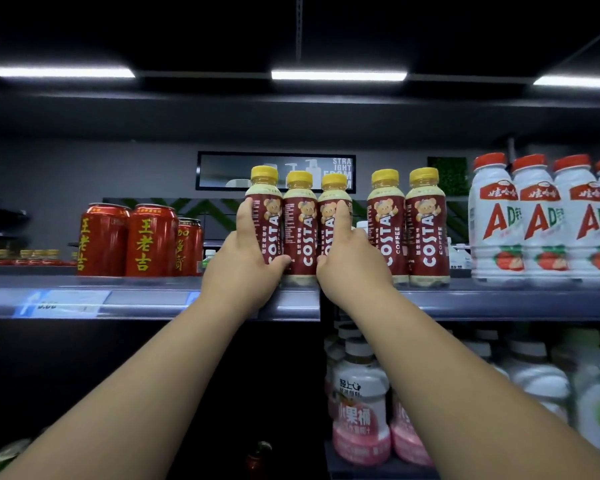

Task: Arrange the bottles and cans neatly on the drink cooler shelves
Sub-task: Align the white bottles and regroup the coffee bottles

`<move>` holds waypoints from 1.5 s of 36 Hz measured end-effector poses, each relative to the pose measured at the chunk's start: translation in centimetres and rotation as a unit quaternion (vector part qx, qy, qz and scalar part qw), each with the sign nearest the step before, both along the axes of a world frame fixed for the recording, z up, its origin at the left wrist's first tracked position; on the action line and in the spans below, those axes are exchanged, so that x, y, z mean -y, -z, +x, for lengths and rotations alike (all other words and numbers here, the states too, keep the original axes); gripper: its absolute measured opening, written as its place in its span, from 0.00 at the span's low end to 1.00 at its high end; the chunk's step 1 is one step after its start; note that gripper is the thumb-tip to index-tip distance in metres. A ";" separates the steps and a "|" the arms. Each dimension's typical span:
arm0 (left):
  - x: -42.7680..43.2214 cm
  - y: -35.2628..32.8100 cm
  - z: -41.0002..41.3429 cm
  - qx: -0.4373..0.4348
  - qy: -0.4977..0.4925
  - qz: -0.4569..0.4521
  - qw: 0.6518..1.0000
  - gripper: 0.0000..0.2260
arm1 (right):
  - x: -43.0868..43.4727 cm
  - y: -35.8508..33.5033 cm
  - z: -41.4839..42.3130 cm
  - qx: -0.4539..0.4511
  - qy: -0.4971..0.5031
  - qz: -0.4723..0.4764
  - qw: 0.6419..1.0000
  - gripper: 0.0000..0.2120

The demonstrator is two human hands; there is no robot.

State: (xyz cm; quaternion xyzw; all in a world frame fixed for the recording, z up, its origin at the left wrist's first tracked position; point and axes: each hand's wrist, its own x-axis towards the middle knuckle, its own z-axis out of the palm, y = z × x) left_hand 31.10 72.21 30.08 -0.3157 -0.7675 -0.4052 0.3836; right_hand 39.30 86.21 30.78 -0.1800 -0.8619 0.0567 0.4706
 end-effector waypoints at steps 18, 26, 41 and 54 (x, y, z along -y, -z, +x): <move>3.8 -0.6 -1.7 -0.013 -0.014 -0.019 1.000 0.43 | 0.2 0.5 1.0 -0.042 -0.119 0.021 0.992 0.42; 4.1 0.2 -2.0 -0.020 -0.004 -0.008 1.000 0.44 | 0.3 0.6 0.9 -0.046 -0.136 0.023 0.989 0.42; 4.2 -1.7 -3.1 0.083 0.017 -0.013 0.996 0.45 | 0.4 -0.1 0.1 -0.005 -0.091 -0.027 0.995 0.45; 4.8 -0.8 -2.9 0.053 0.089 0.016 0.994 0.41 | 0.0 0.1 0.7 -0.033 -0.144 -0.021 0.989 0.46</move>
